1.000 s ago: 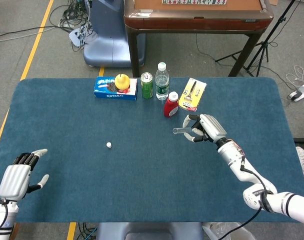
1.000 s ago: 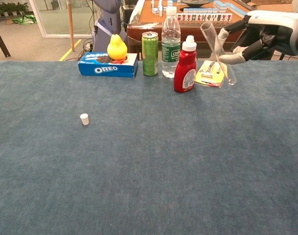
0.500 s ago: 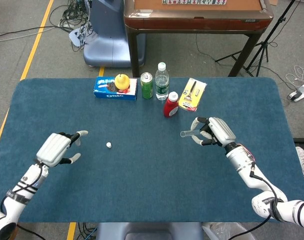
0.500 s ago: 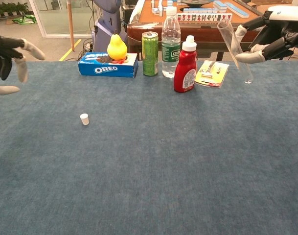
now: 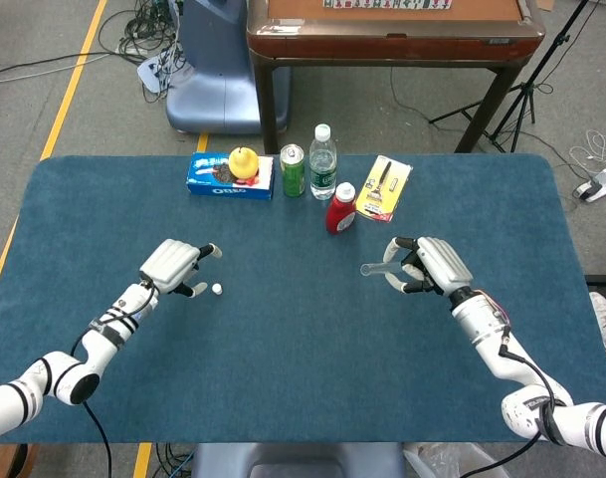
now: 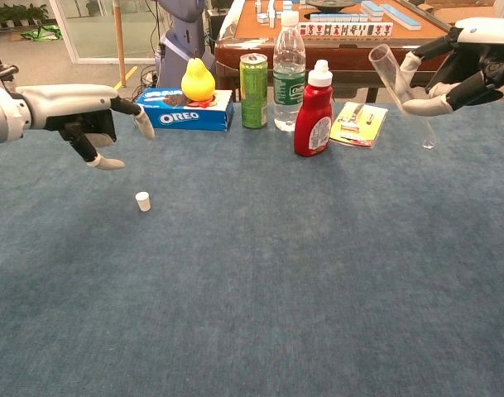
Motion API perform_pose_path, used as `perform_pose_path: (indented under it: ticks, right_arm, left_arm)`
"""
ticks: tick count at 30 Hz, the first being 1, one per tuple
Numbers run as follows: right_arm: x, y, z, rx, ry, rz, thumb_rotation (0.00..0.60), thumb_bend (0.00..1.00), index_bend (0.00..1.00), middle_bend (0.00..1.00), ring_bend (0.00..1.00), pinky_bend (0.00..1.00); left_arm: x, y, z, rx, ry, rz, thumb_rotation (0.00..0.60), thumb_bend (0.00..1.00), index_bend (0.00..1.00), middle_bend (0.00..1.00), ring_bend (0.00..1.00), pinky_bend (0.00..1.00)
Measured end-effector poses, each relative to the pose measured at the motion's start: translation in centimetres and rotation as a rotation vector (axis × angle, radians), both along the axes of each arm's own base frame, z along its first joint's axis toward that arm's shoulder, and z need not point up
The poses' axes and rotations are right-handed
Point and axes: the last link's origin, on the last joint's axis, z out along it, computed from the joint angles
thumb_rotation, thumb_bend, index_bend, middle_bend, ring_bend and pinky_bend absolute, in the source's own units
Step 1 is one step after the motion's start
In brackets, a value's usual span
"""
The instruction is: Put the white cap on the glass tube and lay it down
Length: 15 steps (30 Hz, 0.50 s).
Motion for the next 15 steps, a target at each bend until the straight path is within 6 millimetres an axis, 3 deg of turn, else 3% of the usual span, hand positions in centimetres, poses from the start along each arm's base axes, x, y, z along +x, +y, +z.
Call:
perform_pose_path:
  ticks: [15]
  right_arm:
    - [-0.3,0.1,-0.3,0.018,0.028,-0.013,0.6,0.47,0.85,1.0,1.0,1.0]
  left_arm:
    - [-0.1,0.0,-4.2,0.004,0.053,-0.003,0.6,0.25,0.36,0.99,1.0,1.0]
